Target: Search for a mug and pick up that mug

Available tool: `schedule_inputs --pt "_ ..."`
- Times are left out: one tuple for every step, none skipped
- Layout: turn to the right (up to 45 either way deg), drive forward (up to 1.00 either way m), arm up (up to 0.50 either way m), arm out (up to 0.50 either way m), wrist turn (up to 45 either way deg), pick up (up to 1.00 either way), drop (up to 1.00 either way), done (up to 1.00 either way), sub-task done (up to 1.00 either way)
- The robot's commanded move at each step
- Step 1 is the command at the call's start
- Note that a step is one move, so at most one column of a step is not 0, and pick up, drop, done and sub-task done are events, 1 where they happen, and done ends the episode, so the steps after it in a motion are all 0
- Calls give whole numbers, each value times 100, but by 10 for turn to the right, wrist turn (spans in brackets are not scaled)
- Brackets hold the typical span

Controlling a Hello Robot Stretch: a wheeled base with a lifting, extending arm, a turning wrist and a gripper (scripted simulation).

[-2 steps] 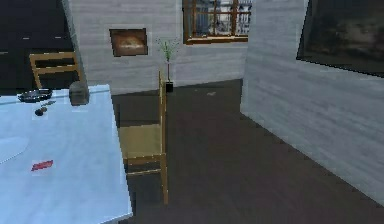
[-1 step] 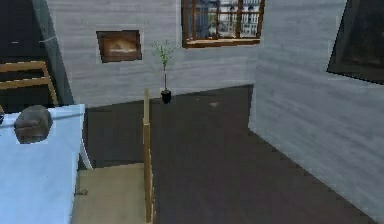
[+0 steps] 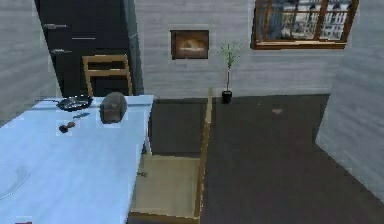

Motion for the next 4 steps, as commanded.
schedule_inputs --pt "0 30 0 0 0 0 0 0 0" --pt "-450 0 0 0 0 0 0 0 0" --pt "-450 0 0 0 0 0 0 0 0" --pt "-450 0 0 0 0 0 0 0 0"
